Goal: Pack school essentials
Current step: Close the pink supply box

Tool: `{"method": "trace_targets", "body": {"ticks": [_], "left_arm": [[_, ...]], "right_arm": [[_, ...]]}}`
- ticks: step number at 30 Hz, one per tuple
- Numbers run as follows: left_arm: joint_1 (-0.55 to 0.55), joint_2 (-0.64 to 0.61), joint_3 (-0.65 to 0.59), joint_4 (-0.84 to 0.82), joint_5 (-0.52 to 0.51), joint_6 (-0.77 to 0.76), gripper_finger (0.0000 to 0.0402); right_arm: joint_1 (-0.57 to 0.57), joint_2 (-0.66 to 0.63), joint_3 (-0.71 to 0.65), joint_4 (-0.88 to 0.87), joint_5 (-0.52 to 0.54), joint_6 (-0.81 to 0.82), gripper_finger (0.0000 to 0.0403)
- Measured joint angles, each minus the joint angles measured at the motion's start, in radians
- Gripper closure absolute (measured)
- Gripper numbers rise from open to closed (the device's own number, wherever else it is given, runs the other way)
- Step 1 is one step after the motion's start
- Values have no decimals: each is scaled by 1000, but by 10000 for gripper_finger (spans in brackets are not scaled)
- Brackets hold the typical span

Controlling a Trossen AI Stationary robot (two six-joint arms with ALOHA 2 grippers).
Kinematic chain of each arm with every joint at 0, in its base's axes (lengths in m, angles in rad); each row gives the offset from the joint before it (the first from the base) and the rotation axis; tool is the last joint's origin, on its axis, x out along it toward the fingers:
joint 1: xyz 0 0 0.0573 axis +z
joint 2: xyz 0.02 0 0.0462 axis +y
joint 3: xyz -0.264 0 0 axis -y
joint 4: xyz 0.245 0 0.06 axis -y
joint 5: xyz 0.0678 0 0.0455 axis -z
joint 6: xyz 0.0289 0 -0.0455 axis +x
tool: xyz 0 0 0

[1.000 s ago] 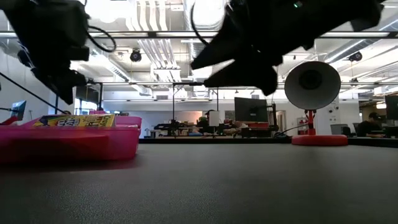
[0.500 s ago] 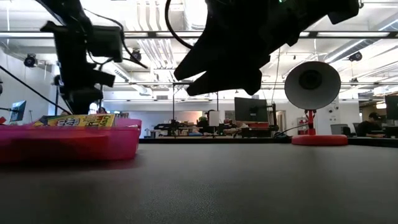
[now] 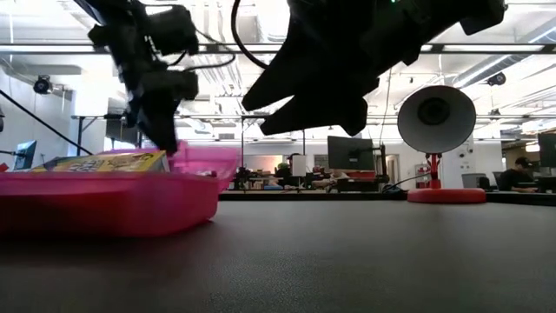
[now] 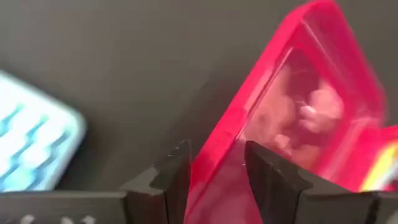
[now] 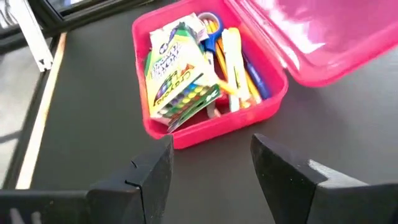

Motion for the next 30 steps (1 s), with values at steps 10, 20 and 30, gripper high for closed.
{"method": "trace_targets", "body": {"ticks": [10, 20, 30], "left_arm": [[-9, -43, 108, -81, 56, 32, 267], [-6, -118, 144, -488, -281, -178, 267], [-7, -94, -36, -430, -334, -287, 267]], "right_arm": [[5, 155, 26, 307, 6, 25, 197], [9, 413, 348, 343, -97, -21, 197], [56, 539, 601, 110, -146, -21, 197]]}}
